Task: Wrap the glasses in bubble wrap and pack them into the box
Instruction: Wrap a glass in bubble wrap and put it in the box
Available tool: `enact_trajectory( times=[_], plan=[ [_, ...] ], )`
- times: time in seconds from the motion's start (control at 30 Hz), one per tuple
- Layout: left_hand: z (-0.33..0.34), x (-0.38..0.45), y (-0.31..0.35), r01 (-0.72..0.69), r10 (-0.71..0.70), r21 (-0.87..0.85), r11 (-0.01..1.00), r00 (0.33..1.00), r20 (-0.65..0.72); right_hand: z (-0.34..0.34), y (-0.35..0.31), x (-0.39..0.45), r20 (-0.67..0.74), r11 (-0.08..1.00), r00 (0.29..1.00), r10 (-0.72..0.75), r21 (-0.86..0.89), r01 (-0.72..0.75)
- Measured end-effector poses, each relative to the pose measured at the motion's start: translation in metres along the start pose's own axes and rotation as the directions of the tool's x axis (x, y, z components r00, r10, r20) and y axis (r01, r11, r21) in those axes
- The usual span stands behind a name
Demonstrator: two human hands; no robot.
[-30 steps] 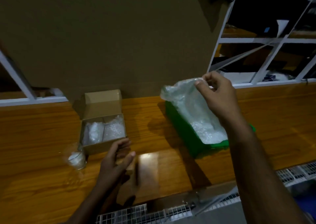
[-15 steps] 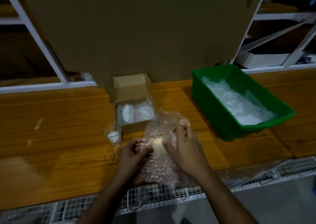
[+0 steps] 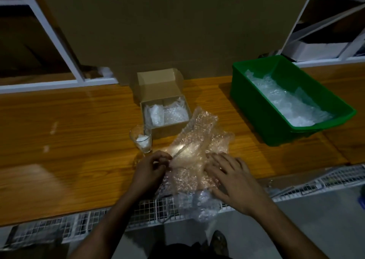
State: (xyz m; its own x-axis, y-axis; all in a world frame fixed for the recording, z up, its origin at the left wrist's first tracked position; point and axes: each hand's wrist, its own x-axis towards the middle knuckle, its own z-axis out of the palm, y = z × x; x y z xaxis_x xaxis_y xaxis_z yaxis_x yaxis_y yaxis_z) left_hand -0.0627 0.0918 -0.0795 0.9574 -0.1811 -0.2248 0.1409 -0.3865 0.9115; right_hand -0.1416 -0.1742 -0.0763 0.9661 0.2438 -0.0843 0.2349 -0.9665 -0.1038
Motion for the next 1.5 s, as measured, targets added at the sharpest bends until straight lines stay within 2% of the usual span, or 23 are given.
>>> enact_trajectory(
  times=[0.1, 0.13, 0.2, 0.27, 0.33, 0.43, 0.53, 0.6, 0.67, 0.7, 0.77, 0.83, 0.9, 0.97, 1.03, 1.07, 1.13, 1.23, 1.3, 1.37, 1.43, 1.5],
  plan=[
    [-0.009, -0.002, 0.008, 0.073, -0.070, -0.083, 0.994, 0.997, 0.039, 0.009, 0.005, -0.014, 0.008, 0.999, 1.000, 0.012, -0.031, -0.012],
    [-0.011, -0.002, 0.010, 0.123, -0.113, -0.160, 0.979, 0.991, 0.073, 0.010, 0.007, -0.019, -0.008, 1.000, 1.000, 0.017, -0.026, -0.017],
    [-0.015, -0.002, 0.012, 0.248, -0.190, -0.394, 0.885, 0.965, 0.179, 0.011, 0.007, -0.025, -0.011, 0.996, 1.000, -0.003, -0.084, 0.002],
    [-0.016, 0.000, 0.012, 0.350, -0.231, -0.535, 0.769, 0.933, 0.277, 0.017, 0.001, -0.025, -0.023, 0.989, 1.000, -0.015, -0.147, 0.011],
    [-0.016, 0.000, 0.010, 0.397, -0.239, -0.556, 0.731, 0.911, 0.336, 0.033, -0.007, -0.021, -0.170, 0.994, 0.985, -0.025, -0.110, 0.006],
    [-0.017, 0.001, 0.007, 0.378, -0.202, -0.513, 0.770, 0.908, 0.366, 0.050, -0.009, -0.017, -0.462, 0.998, 0.885, -0.062, -0.024, 0.057],
    [-0.022, 0.002, 0.004, 0.291, -0.101, -0.441, 0.849, 0.909, 0.404, 0.053, 0.001, -0.023, -0.583, 0.992, 0.812, 0.028, 0.119, 0.051],
    [-0.024, 0.005, 0.001, 0.191, -0.050, -0.324, 0.927, 0.917, 0.397, 0.051, 0.011, -0.029, -0.557, 0.957, 0.821, 0.126, 0.288, 0.049],
    [-0.023, 0.011, -0.004, -0.015, 0.042, -0.083, 0.996, 0.942, 0.333, 0.048, 0.022, -0.034, -0.491, 0.899, 0.851, 0.188, 0.435, 0.052],
    [-0.021, 0.013, -0.005, -0.124, 0.108, 0.033, 0.992, 0.948, 0.298, 0.046, 0.026, -0.036, -0.455, 0.875, 0.865, 0.210, 0.483, 0.042],
    [-0.015, 0.016, -0.003, -0.301, 0.262, 0.172, 0.938, 0.941, 0.215, 0.040, 0.029, -0.038, -0.418, 0.858, 0.878, 0.234, 0.513, 0.015],
    [-0.009, 0.017, 0.003, -0.408, 0.379, 0.221, 0.886, 0.911, 0.162, 0.032, 0.028, -0.038, -0.438, 0.896, 0.876, 0.201, 0.444, 0.017],
    [-0.007, 0.021, 0.010, -0.491, 0.456, 0.263, 0.830, 0.870, 0.186, 0.031, 0.028, -0.035, -0.444, 0.928, 0.888, 0.119, 0.368, 0.060],
    [-0.006, 0.026, 0.012, -0.567, 0.519, 0.291, 0.771, 0.823, 0.230, 0.035, 0.030, -0.033, -0.419, 0.879, 0.897, 0.142, 0.469, 0.080],
    [0.001, 0.024, 0.015, -0.537, 0.501, 0.224, 0.813, 0.842, 0.200, 0.035, 0.034, -0.029, -0.335, 0.706, 0.891, 0.306, 0.708, 0.024],
    [0.005, 0.022, 0.016, -0.491, 0.472, 0.129, 0.861, 0.868, 0.157, 0.035, 0.038, -0.027, -0.276, 0.614, 0.885, 0.376, 0.789, -0.015],
    [0.013, 0.020, 0.018, -0.403, 0.396, 0.051, 0.914, 0.912, 0.109, 0.031, 0.043, -0.024, -0.211, 0.521, 0.880, 0.426, 0.852, -0.048],
    [0.018, 0.025, 0.019, -0.386, 0.383, 0.009, 0.922, 0.918, 0.102, 0.022, 0.048, -0.018, -0.160, 0.474, 0.886, 0.435, 0.877, -0.075],
    [0.023, 0.031, 0.016, -0.379, 0.378, 0.029, 0.925, 0.925, 0.030, 0.017, 0.048, -0.015, -0.080, 0.424, 0.906, 0.416, 0.898, -0.116],
    [0.030, 0.035, 0.012, -0.338, 0.341, 0.089, 0.937, 0.940, -0.020, 0.017, 0.049, -0.011, -0.062, 0.497, 0.912, 0.404, 0.852, -0.162],
    [0.035, 0.039, 0.009, -0.299, 0.316, 0.186, 0.936, 0.946, -0.075, 0.020, 0.050, -0.005, -0.080, 0.551, 0.876, 0.475, 0.804, -0.225],
    [0.038, 0.047, 0.004, -0.243, 0.280, 0.245, 0.939, 0.951, -0.131, 0.022, 0.052, 0.001, -0.081, 0.530, 0.807, 0.584, 0.792, -0.304]
  ],
)
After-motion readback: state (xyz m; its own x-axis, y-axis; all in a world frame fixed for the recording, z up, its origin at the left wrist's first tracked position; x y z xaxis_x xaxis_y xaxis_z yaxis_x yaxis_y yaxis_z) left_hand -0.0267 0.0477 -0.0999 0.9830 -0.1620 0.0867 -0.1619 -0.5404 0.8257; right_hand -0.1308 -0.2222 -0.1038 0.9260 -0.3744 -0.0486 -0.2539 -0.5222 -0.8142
